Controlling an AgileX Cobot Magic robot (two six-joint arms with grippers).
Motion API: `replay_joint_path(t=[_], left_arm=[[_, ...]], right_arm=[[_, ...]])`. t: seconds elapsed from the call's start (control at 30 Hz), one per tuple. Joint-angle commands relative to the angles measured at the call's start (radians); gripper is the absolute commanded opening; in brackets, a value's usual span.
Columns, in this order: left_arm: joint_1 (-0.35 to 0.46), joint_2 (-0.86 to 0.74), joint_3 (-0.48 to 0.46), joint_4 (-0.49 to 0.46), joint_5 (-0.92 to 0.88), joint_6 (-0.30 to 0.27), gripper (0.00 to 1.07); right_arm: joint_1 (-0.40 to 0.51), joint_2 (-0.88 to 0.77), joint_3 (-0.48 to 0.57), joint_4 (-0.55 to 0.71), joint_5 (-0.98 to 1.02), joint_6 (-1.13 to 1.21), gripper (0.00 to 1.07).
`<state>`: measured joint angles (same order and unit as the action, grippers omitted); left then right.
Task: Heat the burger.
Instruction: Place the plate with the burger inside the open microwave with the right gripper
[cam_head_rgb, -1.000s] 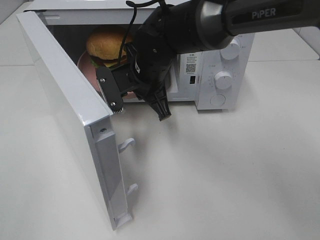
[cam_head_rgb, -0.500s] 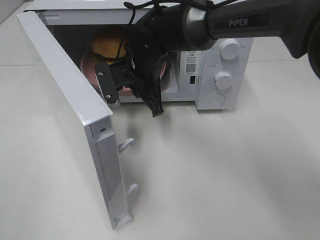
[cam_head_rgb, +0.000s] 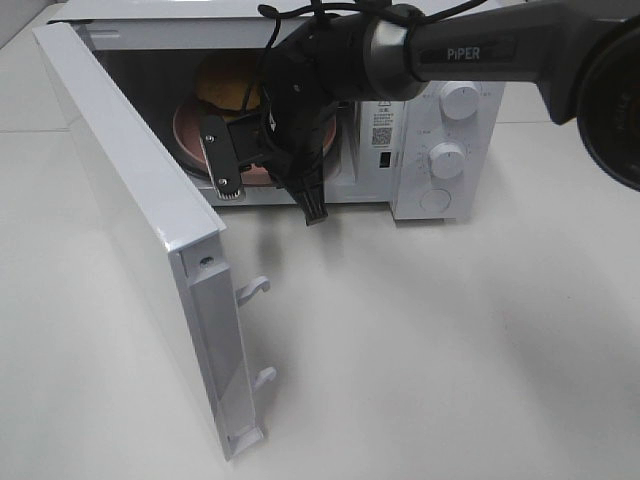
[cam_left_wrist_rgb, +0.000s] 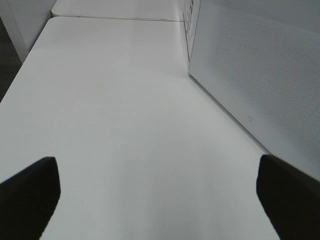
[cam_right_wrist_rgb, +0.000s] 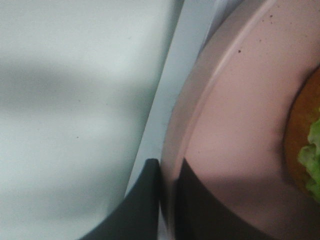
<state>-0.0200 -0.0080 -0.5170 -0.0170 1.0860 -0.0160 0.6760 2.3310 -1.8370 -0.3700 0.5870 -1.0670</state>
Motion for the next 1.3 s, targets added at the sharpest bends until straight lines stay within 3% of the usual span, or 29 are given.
replay_joint_path(t=[0.03,1.3], left_arm=[[-0.007,-0.011,0.0,0.003,-0.015,-0.002,1.01],[-0.007,-0.011,0.0,0.003,-0.015,-0.004,1.01]], right_arm=[[-0.008,0.003,-0.034,-0.005,-0.035,0.0,0.0],[-0.016,0.023,-0.054,0.025,-0.048,0.021,0.0]])
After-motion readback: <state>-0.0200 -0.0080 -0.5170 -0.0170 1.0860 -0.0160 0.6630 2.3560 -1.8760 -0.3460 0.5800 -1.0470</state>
